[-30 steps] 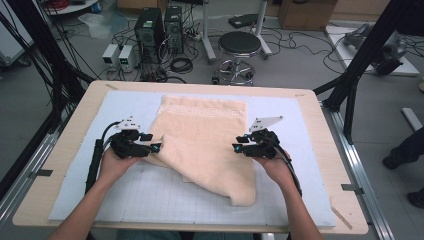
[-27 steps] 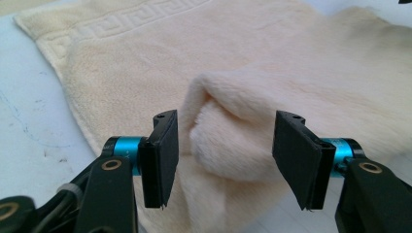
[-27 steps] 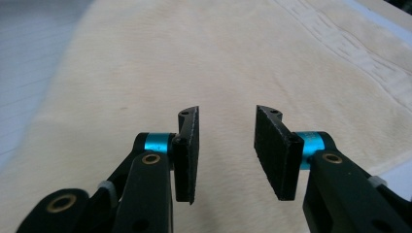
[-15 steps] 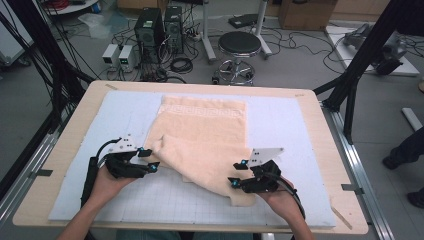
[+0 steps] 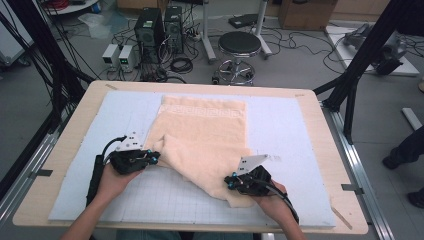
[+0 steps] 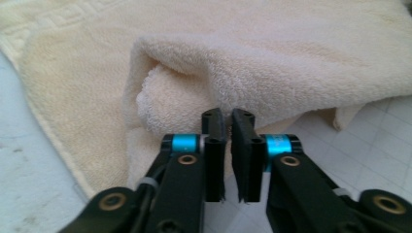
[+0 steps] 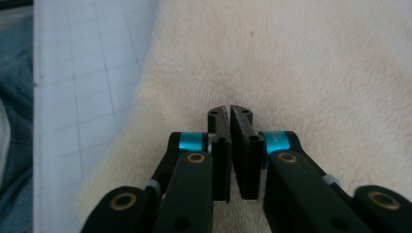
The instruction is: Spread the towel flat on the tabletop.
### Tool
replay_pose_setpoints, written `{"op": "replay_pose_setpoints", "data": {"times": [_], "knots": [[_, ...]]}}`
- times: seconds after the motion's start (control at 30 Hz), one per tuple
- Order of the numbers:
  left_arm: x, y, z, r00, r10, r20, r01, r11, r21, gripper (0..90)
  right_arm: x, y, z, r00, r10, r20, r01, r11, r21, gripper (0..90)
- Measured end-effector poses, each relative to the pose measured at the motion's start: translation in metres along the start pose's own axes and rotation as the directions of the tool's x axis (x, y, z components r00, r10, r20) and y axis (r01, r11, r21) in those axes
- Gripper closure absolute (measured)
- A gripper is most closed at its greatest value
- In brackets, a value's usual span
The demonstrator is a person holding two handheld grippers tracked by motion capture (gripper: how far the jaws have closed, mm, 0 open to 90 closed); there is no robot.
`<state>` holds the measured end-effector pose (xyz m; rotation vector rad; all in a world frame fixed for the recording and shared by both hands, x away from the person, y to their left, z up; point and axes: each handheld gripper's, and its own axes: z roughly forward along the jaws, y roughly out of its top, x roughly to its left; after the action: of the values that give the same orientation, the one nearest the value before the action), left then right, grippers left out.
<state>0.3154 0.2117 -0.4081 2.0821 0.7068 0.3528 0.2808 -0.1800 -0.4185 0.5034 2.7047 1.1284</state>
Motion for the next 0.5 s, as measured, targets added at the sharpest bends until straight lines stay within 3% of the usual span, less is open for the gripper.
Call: {"op": "replay_pose_setpoints", "data": {"times": [0.17, 0.2, 0.23, 0.3, 0.4, 0.5], "knots": [[-0.005, -0.003, -0.02, 0.9988, 0.043, 0.021, -0.042, 0.9986, -0.03, 89.2, 0.004, 0.01, -0.014, 0.9999, -0.014, -0.006, 0.014, 0.999, -0.052, 89.3], [-0.006, -0.004, -0.022, 0.9985, 0.053, 0.014, -0.052, 0.9976, -0.046, 85.5, 0.005, 0.012, -0.016, 0.9997, -0.018, -0.014, 0.017, 0.998, -0.058, 83.9], [-0.005, -0.004, -0.021, 0.9983, 0.054, 0.02, -0.053, 0.9976, -0.045, 76.0, 0.007, 0.013, -0.018, 0.9993, -0.01, -0.035, 0.008, 0.998, -0.068, 73.3], [-0.004, -0.004, -0.014, 0.9988, 0.037, 0.03, -0.036, 0.999, -0.028, 63.0, 0.012, 0.012, -0.018, 0.9981, -0.01, -0.06, 0.005, 0.997, -0.071, 66.6], [-0.002, -0.001, -0.003, 0.9993, 0.02, 0.033, -0.019, 0.9996, -0.021, 52.7, 0.018, 0.006, -0.014, 0.9983, -0.025, -0.052, 0.023, 0.999, -0.04, 56.7], [-0.002, 0.001, 0.011, 0.9998, 0.014, 0.015, -0.014, 0.9999, -0.004, 42.5, 0.017, -0.002, -0.009, 0.9979, 0.003, -0.064, -0.006, 0.999, -0.051, 50.0]]}}
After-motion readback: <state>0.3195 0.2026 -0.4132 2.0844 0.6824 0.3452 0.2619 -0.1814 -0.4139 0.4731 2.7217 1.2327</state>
